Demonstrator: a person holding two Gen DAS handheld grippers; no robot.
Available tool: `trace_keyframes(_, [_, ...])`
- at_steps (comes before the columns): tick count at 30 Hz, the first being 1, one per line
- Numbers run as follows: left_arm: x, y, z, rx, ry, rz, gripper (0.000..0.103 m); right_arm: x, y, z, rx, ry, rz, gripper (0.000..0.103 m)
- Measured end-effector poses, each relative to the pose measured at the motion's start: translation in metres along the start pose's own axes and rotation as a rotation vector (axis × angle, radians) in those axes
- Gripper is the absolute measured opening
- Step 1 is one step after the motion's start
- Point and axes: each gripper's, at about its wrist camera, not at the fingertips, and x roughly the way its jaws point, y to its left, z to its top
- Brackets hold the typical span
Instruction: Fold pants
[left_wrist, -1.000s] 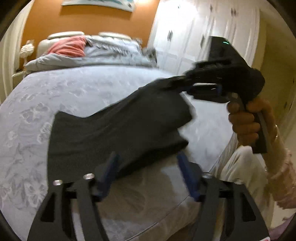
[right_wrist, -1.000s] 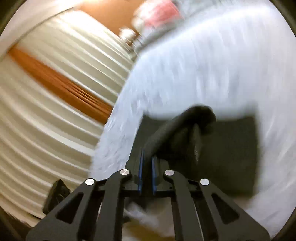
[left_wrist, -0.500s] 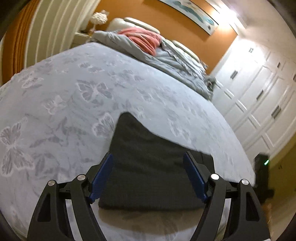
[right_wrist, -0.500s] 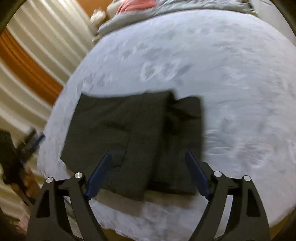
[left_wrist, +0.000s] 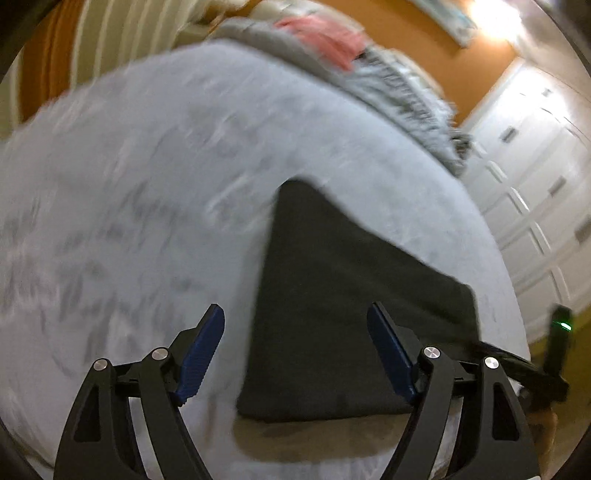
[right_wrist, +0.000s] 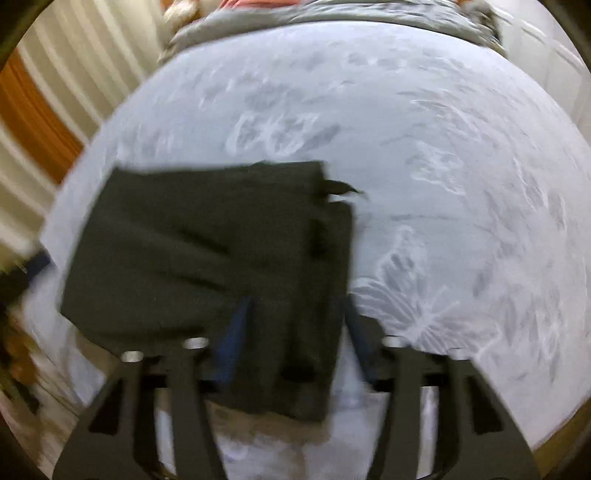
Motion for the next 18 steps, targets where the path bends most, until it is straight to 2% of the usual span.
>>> trace_keyframes(2, [0.011,0.011,-0.003,-0.053,0.06,-0.03,0.077,-0.007,-0.002,-0.004,0.011,-0.042,0.002,0.094])
trace_keyframes(4, [0.026,0.017,-0.008,-0.094,0.128,-0.06,0.077,0.002,-0.011,-0.015,0.032,0.004,0.042,0.094])
trace_keyframes(5, [0.032,0.017,-0.01,-0.101,0.141,-0.058,0.077,0.018,-0.015,-0.019,0.065,0.045,0.072,0.094])
trace_keyframes(7, [0.034,0.009,-0.012,-0.07,0.103,-0.038,0.075,0.042,-0.023,-0.026,0.151,0.123,0.121,0.094])
trace_keyframes(8, [0.037,0.001,-0.011,-0.018,0.106,-0.063,0.066,0.042,-0.023,-0.025,0.185,0.101,0.136,0.092])
trace_keyframes(9, [0.04,-0.006,-0.011,0.023,0.13,-0.089,0.026,0.039,-0.016,-0.021,0.149,0.085,0.162,0.055])
trace_keyframes(10, [0.042,-0.008,-0.009,0.05,0.142,-0.087,0.021,0.035,-0.008,-0.018,0.12,0.088,0.207,0.036])
trace_keyframes(11, [0.039,-0.009,-0.008,0.056,0.123,-0.082,0.018,0.021,-0.002,-0.012,0.121,0.047,0.202,0.028])
trace_keyframes(12, [0.027,-0.011,-0.005,0.071,0.095,-0.095,0.007,0.007,0.004,-0.009,0.107,0.012,0.228,0.026])
trace_keyframes(14, [-0.01,-0.014,0.0,0.093,0.04,-0.158,0.005,-0.024,0.011,-0.01,0.1,-0.044,0.305,0.025])
trace_keyframes(16, [-0.042,-0.007,-0.006,0.074,0.019,-0.205,0.005,-0.045,0.021,-0.021,0.058,-0.056,0.342,0.025])
trace_keyframes(17, [-0.051,-0.003,-0.01,0.073,0.017,-0.206,0.006,-0.045,0.024,-0.027,0.041,-0.035,0.347,0.027])
trace_keyframes(18, [-0.059,0.006,-0.019,0.068,0.02,-0.198,0.007,-0.04,0.025,-0.036,0.019,0.0,0.338,0.037])
